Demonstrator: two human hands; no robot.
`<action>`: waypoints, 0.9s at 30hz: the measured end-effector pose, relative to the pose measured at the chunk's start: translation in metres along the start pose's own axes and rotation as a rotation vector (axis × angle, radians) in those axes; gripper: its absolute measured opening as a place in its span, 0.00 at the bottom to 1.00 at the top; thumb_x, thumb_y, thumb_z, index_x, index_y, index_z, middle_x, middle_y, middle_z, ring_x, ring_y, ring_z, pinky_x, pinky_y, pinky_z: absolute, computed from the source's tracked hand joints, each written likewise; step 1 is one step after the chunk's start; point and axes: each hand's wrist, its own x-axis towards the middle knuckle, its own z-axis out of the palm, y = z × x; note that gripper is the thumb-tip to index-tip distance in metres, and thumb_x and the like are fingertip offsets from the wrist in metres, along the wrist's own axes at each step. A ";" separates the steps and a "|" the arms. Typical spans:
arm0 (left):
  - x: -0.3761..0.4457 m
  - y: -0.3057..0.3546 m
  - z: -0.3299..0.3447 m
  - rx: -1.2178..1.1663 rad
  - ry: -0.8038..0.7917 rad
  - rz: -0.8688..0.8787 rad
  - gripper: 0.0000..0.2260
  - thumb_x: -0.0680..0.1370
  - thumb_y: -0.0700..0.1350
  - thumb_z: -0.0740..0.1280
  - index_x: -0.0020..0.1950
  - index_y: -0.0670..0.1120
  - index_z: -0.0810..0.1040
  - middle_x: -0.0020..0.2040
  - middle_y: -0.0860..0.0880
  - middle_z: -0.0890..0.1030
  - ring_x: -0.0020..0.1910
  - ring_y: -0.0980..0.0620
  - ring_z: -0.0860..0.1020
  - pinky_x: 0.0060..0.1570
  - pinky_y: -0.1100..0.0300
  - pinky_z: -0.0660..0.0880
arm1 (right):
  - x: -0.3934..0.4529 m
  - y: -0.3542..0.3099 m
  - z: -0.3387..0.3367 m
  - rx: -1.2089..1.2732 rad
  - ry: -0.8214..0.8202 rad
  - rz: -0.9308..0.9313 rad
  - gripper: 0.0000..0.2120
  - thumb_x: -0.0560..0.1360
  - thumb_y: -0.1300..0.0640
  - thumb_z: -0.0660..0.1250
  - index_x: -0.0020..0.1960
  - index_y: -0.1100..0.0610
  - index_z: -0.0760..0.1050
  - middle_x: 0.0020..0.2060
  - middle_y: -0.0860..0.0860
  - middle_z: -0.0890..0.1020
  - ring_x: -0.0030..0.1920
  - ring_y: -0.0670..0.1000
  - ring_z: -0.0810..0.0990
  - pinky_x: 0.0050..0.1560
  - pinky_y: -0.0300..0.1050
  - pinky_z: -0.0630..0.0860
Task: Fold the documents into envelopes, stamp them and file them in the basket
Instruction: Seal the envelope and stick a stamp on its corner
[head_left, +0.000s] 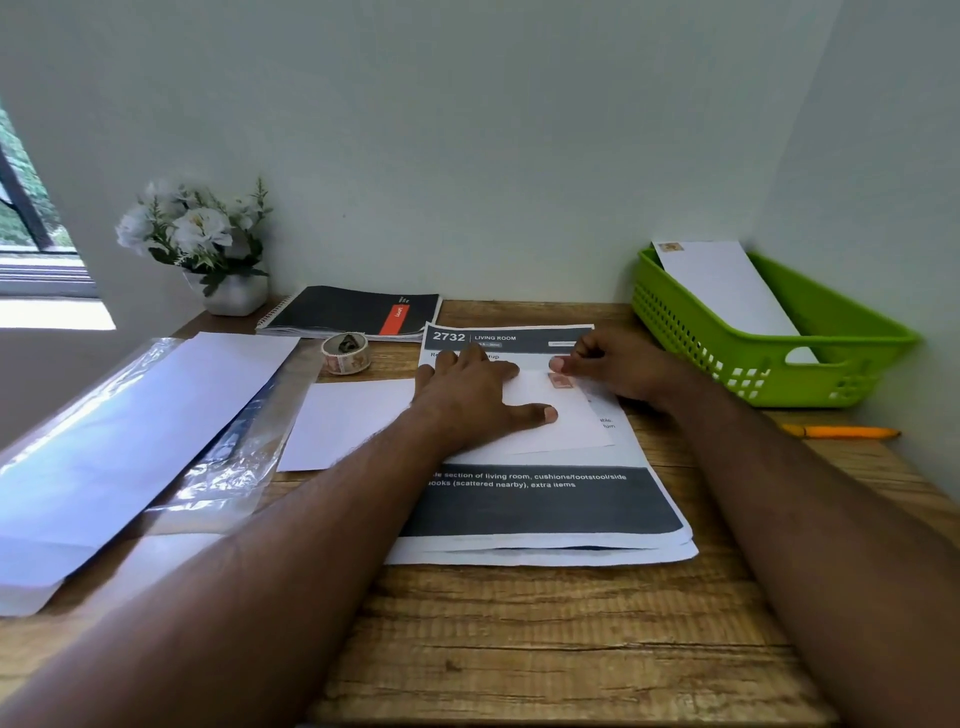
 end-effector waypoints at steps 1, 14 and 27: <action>0.001 0.000 0.000 0.002 0.001 0.001 0.36 0.69 0.75 0.59 0.72 0.60 0.66 0.72 0.47 0.64 0.72 0.42 0.60 0.68 0.43 0.58 | 0.001 -0.001 0.005 -0.036 0.067 -0.014 0.16 0.69 0.46 0.75 0.37 0.57 0.74 0.27 0.47 0.73 0.26 0.41 0.67 0.27 0.34 0.64; 0.000 -0.020 -0.010 -0.023 0.029 -0.071 0.39 0.65 0.76 0.63 0.71 0.58 0.69 0.74 0.48 0.66 0.73 0.45 0.61 0.69 0.44 0.56 | 0.010 -0.006 0.022 -0.213 0.342 0.074 0.26 0.73 0.42 0.68 0.26 0.54 0.63 0.21 0.48 0.66 0.25 0.48 0.63 0.28 0.45 0.56; -0.001 -0.032 -0.060 -0.369 0.329 -0.013 0.10 0.72 0.52 0.74 0.45 0.47 0.80 0.42 0.50 0.74 0.47 0.47 0.76 0.42 0.60 0.64 | -0.020 -0.033 -0.014 0.532 0.351 0.031 0.11 0.77 0.54 0.67 0.41 0.62 0.77 0.33 0.53 0.79 0.29 0.46 0.77 0.29 0.35 0.71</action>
